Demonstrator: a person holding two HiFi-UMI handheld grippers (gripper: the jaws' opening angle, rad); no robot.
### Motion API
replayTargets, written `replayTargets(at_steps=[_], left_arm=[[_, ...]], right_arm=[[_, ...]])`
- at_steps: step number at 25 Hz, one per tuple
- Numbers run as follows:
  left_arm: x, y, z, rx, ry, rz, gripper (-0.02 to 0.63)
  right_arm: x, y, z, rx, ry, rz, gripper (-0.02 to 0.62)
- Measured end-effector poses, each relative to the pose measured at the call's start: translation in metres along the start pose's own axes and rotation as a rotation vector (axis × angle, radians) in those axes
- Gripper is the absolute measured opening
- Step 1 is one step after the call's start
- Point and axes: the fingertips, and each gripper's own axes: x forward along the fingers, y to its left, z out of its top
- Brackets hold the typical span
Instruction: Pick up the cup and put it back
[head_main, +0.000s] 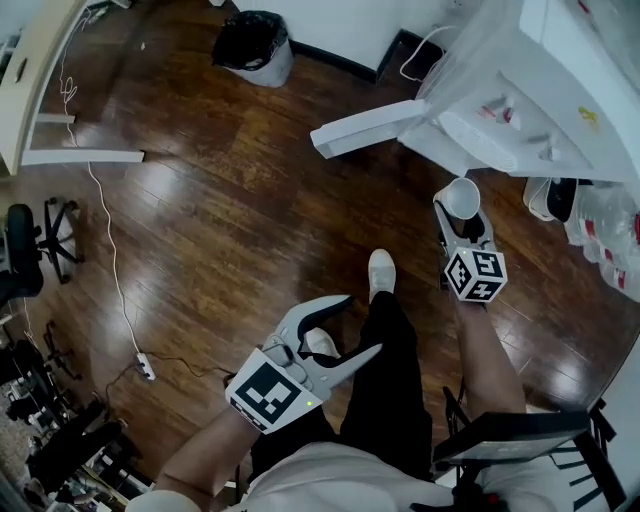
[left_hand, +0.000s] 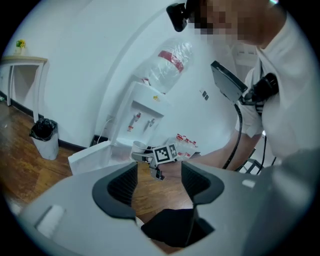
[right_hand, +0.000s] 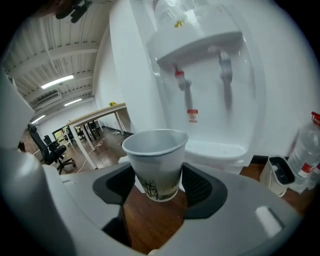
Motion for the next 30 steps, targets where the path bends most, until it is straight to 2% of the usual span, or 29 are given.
replayTargets(at_steps=[9,19,30], left_arm=[[-0.079,-0.087,0.077,0.078,0.004,-0.023,0.261],[-0.157,-0.176,0.116,0.106,-0.024,-0.043,0.261],[-0.194,-0.245,0.123,0.209,-0.059,-0.028,0.261]], right_arm=[[-0.178,0.075,0.127,-0.016,-0.040,0.024,0.298],[-0.344,0.173,0.223,-0.104,-0.075,0.103,0.298],[-0.465,0.226,0.247,-0.141,-0.131,0.138,0.298]])
